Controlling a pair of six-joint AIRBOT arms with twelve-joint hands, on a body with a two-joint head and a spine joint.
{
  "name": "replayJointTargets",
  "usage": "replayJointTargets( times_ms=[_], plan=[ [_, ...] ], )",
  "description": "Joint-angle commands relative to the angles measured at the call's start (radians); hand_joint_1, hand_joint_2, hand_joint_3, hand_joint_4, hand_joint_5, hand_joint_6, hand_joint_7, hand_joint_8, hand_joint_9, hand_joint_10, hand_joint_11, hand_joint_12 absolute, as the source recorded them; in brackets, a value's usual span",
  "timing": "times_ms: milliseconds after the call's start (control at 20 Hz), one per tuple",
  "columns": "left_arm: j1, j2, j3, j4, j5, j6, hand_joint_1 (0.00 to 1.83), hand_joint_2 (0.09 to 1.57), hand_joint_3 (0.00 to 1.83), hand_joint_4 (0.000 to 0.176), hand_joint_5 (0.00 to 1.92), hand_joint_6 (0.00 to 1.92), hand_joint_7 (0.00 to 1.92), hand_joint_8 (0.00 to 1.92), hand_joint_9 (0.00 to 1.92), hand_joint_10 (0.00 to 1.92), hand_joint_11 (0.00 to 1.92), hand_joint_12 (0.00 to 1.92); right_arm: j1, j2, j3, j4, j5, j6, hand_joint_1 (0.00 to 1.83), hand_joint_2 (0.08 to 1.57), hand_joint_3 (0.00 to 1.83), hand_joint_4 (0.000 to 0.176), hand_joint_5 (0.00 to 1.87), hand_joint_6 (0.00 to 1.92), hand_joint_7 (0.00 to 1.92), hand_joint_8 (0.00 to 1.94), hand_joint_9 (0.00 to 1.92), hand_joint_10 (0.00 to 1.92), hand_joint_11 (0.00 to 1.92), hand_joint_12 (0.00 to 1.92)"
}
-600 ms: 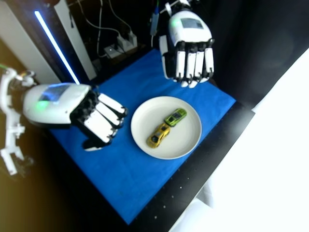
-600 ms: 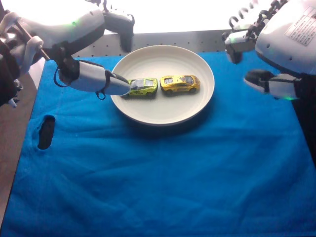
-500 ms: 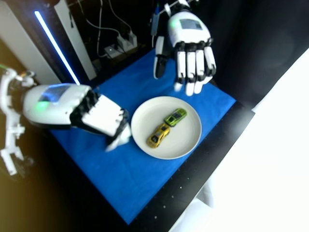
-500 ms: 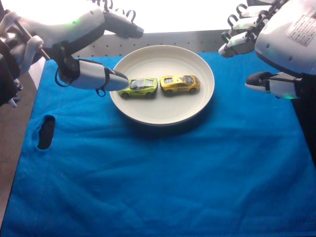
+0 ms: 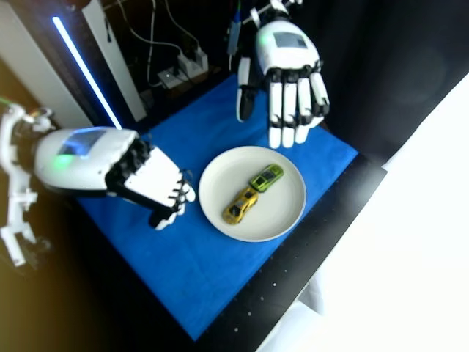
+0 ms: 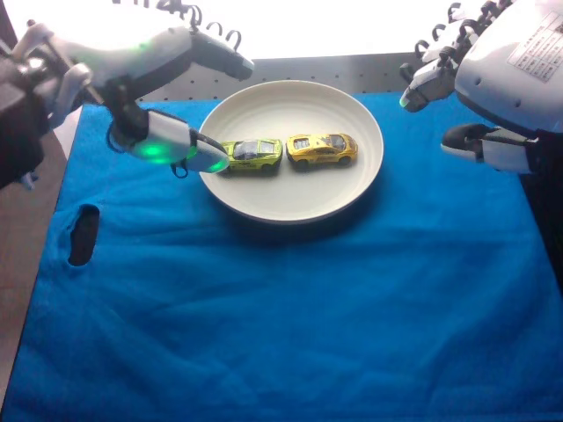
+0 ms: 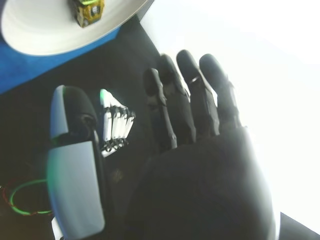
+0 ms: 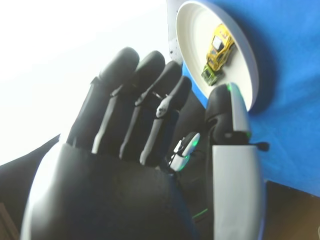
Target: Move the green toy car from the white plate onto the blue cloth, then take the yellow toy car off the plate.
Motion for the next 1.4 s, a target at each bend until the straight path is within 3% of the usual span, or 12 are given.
replayJointTargets(
  times_ms=[0, 50, 150, 400, 500, 700, 750, 800, 850, 900, 1100, 1350],
  plan=[
    [-0.035, -0.018, 0.012, 0.025, -0.074, 0.001, 0.92, 0.91, 0.0, 0.0, 0.61, 0.01, 0.61, 0.01, 0.26, 0.79, 0.0, 1.59, 0.017, -0.001, 0.002, 0.003, 0.12, -0.008, 1.17, 1.05, 0.01, 0.0, 0.95, 0.2, 0.83, 0.85, 0.76, 1.16, 0.62, 1.65],
    [-0.055, -0.039, 0.031, 0.041, -0.046, 0.001, 0.94, 0.92, 0.0, 0.0, 0.59, 0.0, 0.55, 0.0, 0.26, 0.6, 0.0, 1.44, 0.017, -0.001, 0.002, 0.004, 0.12, -0.008, 1.15, 1.11, 0.01, 0.0, 0.94, 0.87, 0.82, 0.87, 0.75, 1.21, 0.62, 1.71],
    [-0.077, -0.063, 0.052, 0.042, -0.016, 0.024, 1.0, 0.9, 0.0, 0.0, 0.63, 0.01, 0.62, 0.02, 0.41, 0.48, 0.0, 1.46, 0.017, -0.001, 0.002, 0.004, 0.12, -0.008, 1.14, 1.15, 0.0, 0.0, 0.89, 1.11, 0.82, 0.91, 0.73, 1.25, 0.6, 1.74],
    [-0.136, -0.124, 0.106, 0.038, 0.076, 0.105, 0.93, 0.88, 0.0, 0.0, 0.67, 0.02, 0.73, 0.02, 0.61, 0.31, 0.07, 1.47, 0.017, -0.001, 0.002, 0.004, 0.12, -0.008, 1.15, 1.15, 0.0, 0.0, 0.9, 1.1, 0.85, 0.95, 0.74, 1.34, 0.6, 1.8],
    [-0.145, -0.156, 0.144, 0.032, 0.11, 0.105, 0.92, 0.89, 0.0, 0.0, 0.69, 0.02, 0.75, 0.02, 0.65, 0.29, 0.17, 1.42, 0.017, -0.001, 0.003, 0.003, 0.12, -0.008, 1.21, 1.2, 0.0, 0.0, 0.76, 1.14, 0.88, 1.36, 0.65, 1.47, 0.51, 1.88],
    [-0.154, -0.198, 0.19, 0.032, 0.156, 0.105, 0.9, 0.9, 0.01, 0.0, 0.67, 0.01, 0.73, 0.01, 0.63, 0.27, 0.17, 1.42, 0.017, -0.001, 0.004, 0.003, 0.12, -0.008, 1.12, 1.19, 0.0, 0.0, 0.82, 1.22, 0.71, 1.12, 0.62, 1.42, 0.48, 1.85],
    [-0.155, -0.211, 0.205, 0.031, 0.169, 0.105, 0.9, 0.92, 0.01, 0.0, 0.66, 0.0, 0.73, 0.01, 0.63, 0.27, 0.16, 1.44, 0.016, -0.001, 0.004, 0.003, 0.12, -0.008, 1.18, 1.12, 0.0, 0.0, 0.69, 0.84, 0.7, 1.06, 0.6, 1.38, 0.44, 1.82],
    [-0.155, -0.224, 0.219, 0.03, 0.182, 0.105, 0.91, 0.92, 0.01, 0.0, 0.64, 0.0, 0.71, 0.0, 0.61, 0.27, 0.14, 1.44, 0.016, -0.001, 0.005, 0.003, 0.12, -0.008, 1.14, 1.17, 0.0, 0.0, 0.8, 1.13, 0.71, 1.06, 0.61, 1.38, 0.44, 1.83],
    [-0.154, -0.231, 0.226, 0.028, 0.187, 0.105, 0.93, 0.93, 0.01, 0.0, 0.64, 0.0, 0.71, 0.0, 0.62, 0.26, 0.18, 1.4, 0.016, -0.001, 0.005, 0.003, 0.12, -0.008, 1.19, 1.11, 0.0, 0.0, 0.69, 0.82, 0.71, 1.01, 0.61, 1.34, 0.45, 1.79],
    [-0.151, -0.239, 0.236, 0.022, 0.194, 0.105, 0.93, 0.93, 0.0, 0.0, 0.63, 0.0, 0.7, 0.0, 0.63, 0.23, 0.19, 1.37, 0.016, -0.001, 0.005, 0.003, 0.12, -0.008, 1.14, 1.16, 0.0, 0.0, 0.82, 1.1, 0.73, 1.0, 0.63, 1.34, 0.47, 1.8],
    [-0.132, -0.256, 0.259, -0.001, 0.209, 0.105, 0.97, 0.93, 0.0, 0.0, 0.68, 0.02, 0.76, 0.02, 0.73, 0.24, 0.31, 1.39, 0.016, -0.001, 0.005, 0.003, 0.12, -0.008, 1.2, 1.18, 0.0, 0.0, 0.79, 1.16, 0.87, 1.23, 0.68, 1.37, 0.55, 1.82],
    [-0.108, -0.262, 0.269, -0.024, 0.217, 0.105, 0.99, 0.94, 0.0, 0.0, 0.75, 0.0, 0.88, 0.05, 0.58, 0.92, 0.37, 1.62, 0.016, -0.001, 0.005, 0.003, 0.12, -0.008, 1.21, 1.19, 0.0, 0.0, 0.78, 1.17, 0.91, 1.28, 0.68, 1.36, 0.53, 1.82]
  ],
)
